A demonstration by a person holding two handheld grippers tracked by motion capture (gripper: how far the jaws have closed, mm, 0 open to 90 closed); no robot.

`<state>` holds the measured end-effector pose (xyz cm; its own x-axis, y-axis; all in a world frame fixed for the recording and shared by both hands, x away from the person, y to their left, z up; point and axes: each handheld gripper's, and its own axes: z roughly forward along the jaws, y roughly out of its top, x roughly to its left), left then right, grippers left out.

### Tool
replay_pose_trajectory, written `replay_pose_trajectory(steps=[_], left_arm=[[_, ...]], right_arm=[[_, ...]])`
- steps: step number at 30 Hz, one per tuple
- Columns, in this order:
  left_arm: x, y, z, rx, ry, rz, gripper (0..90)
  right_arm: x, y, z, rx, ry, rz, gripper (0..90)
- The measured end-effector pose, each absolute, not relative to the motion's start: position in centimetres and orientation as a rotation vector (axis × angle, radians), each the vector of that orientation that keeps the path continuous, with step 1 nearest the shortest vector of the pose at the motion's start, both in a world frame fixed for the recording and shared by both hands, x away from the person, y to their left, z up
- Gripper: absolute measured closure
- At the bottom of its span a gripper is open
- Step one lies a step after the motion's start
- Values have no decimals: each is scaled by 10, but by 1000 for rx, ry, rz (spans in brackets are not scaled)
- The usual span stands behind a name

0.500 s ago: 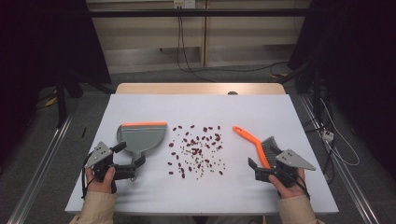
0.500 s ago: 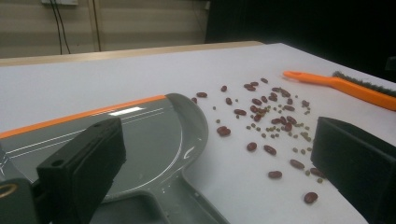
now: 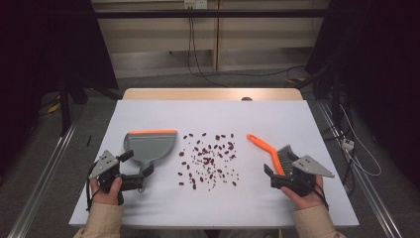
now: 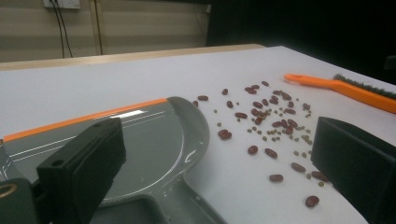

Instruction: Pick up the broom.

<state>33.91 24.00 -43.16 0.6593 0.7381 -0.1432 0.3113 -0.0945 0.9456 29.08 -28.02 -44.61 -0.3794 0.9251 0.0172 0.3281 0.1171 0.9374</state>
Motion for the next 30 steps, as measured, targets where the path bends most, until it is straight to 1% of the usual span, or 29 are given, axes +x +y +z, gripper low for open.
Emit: replay_pose_trajectory(steps=[6,7,8,9,10,11,12,13,14,16,17,23,24,26,27,30], left_arm=[[339,239,-432,1693,854,447,29],[338,239,-432,1693,854,447,29],[338,239,-432,1689,855,447,29],[338,239,-432,1684,857,445,29],[338,239,-432,1682,856,445,29],[338,240,-431,1681,856,446,29],[338,239,-431,1682,854,447,29],[338,239,-431,1682,853,447,29],[338,239,-431,1680,853,447,29],[337,240,-431,1680,851,451,29],[337,240,-431,1678,852,451,29],[338,241,-431,1679,857,451,29],[338,241,-431,1677,856,448,29],[338,240,-431,1677,855,447,29],[338,240,-431,1677,855,447,29],[338,241,-431,1680,856,450,29]], right_arm=[[310,-282,-434,1292,1833,1190,95],[314,-282,-432,1302,1841,1187,135],[314,-282,-432,1302,1841,1187,135],[318,-284,-430,1311,1859,1192,171],[328,-286,-426,1346,1878,1189,185],[328,-286,-426,1346,1878,1189,185],[332,-287,-425,1365,1894,1182,228],[337,-288,-425,1377,1905,1193,291],[345,-290,-425,1400,1928,1190,328],[349,-290,-425,1401,1940,1171,343],[356,-289,-425,1398,1961,1148,412],[368,-286,-427,1392,2031,1078,445],[372,-286,-428,1391,2053,1067,478],[374,-286,-428,1392,2065,1052,491],[377,-287,-428,1409,2076,1032,519],[382,-290,-430,1433,2089,1001,522]])
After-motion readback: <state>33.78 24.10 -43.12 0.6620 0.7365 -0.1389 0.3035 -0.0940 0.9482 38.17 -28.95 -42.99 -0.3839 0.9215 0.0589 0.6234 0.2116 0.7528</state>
